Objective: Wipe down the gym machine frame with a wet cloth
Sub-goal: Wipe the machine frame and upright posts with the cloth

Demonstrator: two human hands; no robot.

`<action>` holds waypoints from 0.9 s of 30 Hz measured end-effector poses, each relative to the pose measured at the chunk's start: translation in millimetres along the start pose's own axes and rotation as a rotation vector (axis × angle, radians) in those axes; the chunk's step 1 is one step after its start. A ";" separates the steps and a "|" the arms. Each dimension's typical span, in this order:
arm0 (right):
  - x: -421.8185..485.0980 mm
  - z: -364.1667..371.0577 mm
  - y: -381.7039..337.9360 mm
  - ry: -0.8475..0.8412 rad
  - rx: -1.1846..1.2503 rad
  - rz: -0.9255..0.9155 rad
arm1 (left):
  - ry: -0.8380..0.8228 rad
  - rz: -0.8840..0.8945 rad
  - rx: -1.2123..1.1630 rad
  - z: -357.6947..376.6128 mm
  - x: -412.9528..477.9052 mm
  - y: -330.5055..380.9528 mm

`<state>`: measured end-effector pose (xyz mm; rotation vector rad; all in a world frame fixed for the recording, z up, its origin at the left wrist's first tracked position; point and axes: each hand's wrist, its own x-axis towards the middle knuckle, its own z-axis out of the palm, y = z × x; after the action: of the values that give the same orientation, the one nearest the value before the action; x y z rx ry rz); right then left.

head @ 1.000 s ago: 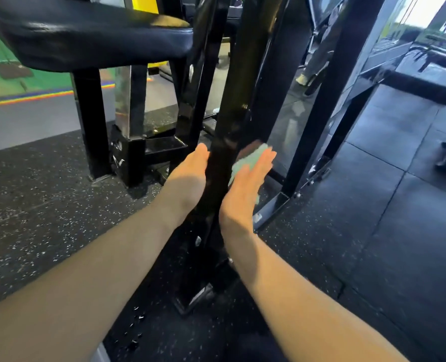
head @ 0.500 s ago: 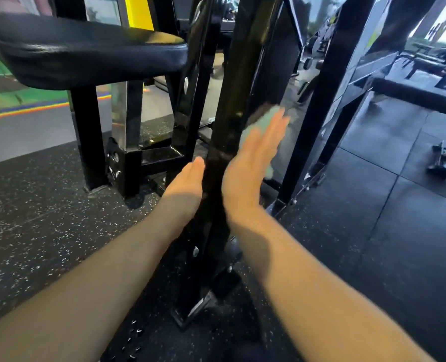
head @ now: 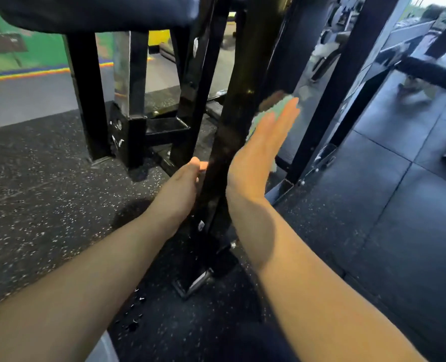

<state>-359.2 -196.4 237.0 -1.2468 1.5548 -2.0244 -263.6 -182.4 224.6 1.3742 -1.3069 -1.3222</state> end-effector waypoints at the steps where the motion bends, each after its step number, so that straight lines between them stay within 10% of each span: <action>1: 7.1 4.0 -1.0 0.028 0.060 -0.033 | 0.001 -0.028 0.014 -3.1 -2.6 -6.5; 6: -70.4 -12.9 103.8 -0.198 0.202 0.391 | -0.128 -0.090 0.012 -9.7 -10.9 -32.2; 11: -52.6 -3.7 76.8 0.028 0.311 0.820 | -0.161 -0.101 -0.015 -10.8 -16.9 -46.9; 14: -56.9 -1.7 80.0 -0.049 0.322 0.462 | -0.146 -0.076 -0.017 -10.1 -13.0 -55.5; 21: -76.6 -6.3 108.2 -0.006 0.321 0.969 | -0.136 -0.094 0.018 -8.6 -11.5 -64.6; 25: -70.8 -6.8 100.6 -0.047 0.318 0.618 | -0.148 -0.172 0.002 -7.0 -9.9 -85.5; 27: -85.6 -3.3 121.4 -0.066 0.306 0.725 | -0.143 -0.180 -0.001 -4.5 -12.8 -94.8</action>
<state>-343.6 -180.9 90.0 -0.5139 1.3306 -1.6279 -244.8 -157.0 134.2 1.4462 -1.2993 -1.5674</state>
